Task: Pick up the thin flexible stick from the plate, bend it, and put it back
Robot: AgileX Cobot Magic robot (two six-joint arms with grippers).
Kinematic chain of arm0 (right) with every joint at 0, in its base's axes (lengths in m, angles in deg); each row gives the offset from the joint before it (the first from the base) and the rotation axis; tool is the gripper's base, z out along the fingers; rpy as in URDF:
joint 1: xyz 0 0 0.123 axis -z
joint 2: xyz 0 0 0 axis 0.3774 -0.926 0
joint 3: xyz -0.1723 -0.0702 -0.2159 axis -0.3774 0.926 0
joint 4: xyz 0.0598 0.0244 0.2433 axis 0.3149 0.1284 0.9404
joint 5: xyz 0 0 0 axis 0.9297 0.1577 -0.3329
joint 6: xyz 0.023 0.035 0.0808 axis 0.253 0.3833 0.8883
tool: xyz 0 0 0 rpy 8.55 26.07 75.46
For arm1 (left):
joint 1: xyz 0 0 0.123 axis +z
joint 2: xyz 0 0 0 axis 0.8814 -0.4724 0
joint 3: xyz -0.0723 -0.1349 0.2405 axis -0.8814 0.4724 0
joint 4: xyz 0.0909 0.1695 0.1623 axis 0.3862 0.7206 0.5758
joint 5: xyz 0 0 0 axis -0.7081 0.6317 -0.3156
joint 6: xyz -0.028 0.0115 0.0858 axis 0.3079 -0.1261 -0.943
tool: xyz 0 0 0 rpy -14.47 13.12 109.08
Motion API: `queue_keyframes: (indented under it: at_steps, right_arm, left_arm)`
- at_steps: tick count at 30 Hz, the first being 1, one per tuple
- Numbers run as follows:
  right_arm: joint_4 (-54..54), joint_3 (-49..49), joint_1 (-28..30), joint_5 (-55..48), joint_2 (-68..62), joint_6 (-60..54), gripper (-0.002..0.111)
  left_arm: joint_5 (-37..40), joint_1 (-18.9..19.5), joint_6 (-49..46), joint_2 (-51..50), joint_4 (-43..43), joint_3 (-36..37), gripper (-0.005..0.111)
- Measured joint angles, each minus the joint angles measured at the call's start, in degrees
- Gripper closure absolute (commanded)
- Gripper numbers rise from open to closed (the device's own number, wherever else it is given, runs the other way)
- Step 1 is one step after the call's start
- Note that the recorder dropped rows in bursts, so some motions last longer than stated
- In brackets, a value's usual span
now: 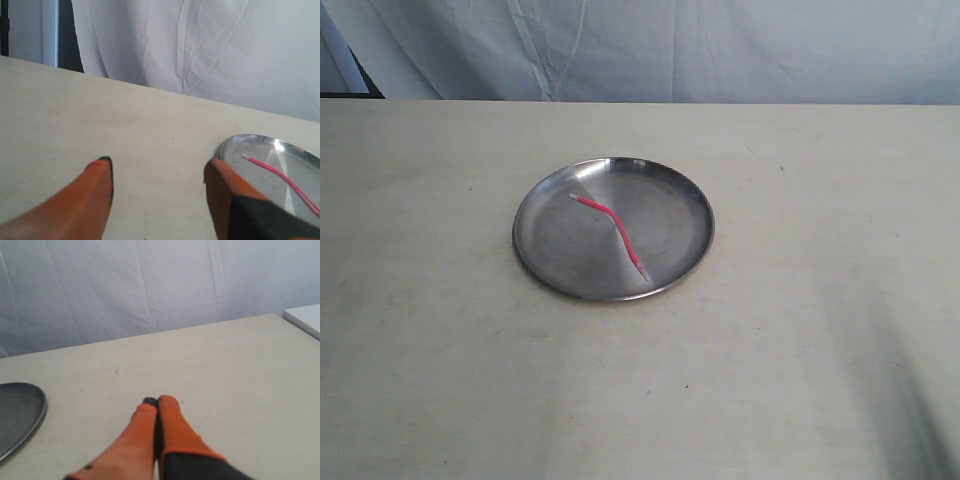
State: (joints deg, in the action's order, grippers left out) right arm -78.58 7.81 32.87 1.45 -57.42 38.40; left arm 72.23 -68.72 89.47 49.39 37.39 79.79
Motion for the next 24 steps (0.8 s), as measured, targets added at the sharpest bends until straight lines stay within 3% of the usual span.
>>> queue_keyframes:
  at_steps: [18,24]
  right_arm:
    - [0.0,0.0,0.0,0.0,0.0,0.0,0.108]
    - [0.0,0.0,0.0,0.0,0.0,0.0,0.108]
  left_arm:
    - [-0.1,0.0,4.2,0.0,-6.4,0.0,0.053]
    - [-1.8,0.0,4.1,0.0,3.6,0.0,0.053]
